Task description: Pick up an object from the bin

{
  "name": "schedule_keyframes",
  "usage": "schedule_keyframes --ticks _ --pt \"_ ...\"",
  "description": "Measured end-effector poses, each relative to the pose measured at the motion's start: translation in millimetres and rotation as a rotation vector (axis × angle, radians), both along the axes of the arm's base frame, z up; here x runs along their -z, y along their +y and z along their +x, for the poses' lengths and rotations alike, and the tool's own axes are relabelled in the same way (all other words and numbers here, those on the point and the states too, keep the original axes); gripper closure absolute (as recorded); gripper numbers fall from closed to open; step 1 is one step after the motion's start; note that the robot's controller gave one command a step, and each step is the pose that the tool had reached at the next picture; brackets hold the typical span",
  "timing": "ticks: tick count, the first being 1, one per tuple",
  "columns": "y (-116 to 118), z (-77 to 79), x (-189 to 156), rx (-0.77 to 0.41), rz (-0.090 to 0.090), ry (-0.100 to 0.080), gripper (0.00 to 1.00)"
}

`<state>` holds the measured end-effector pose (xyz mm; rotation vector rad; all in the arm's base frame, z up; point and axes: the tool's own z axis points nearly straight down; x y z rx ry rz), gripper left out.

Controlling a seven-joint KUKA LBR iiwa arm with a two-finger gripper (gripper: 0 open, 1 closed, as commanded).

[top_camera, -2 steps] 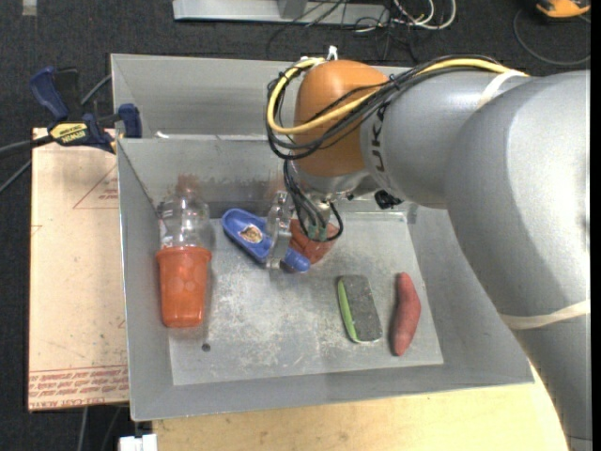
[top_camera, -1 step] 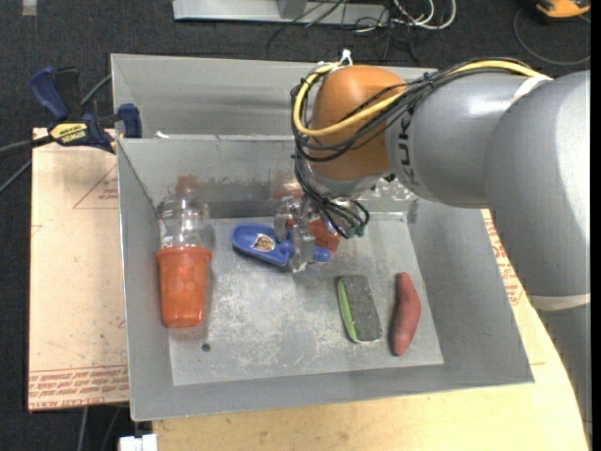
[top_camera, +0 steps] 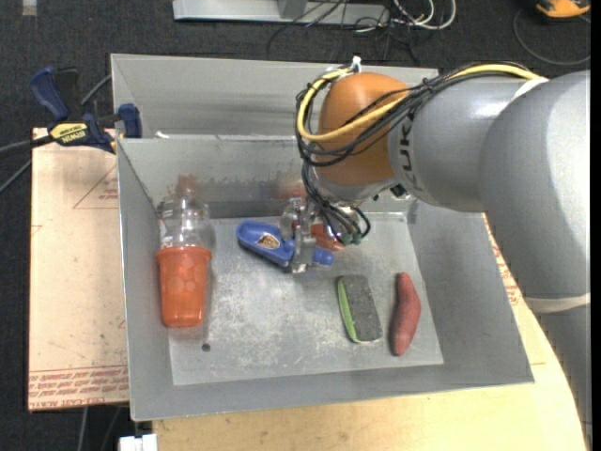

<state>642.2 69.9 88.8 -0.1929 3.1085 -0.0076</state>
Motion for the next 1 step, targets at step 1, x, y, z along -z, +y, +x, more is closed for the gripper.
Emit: schedule_keyframes --ticks 1 --pt "4.0 -8.4 -111.2 -0.21 -0.004 0.008 1.0"
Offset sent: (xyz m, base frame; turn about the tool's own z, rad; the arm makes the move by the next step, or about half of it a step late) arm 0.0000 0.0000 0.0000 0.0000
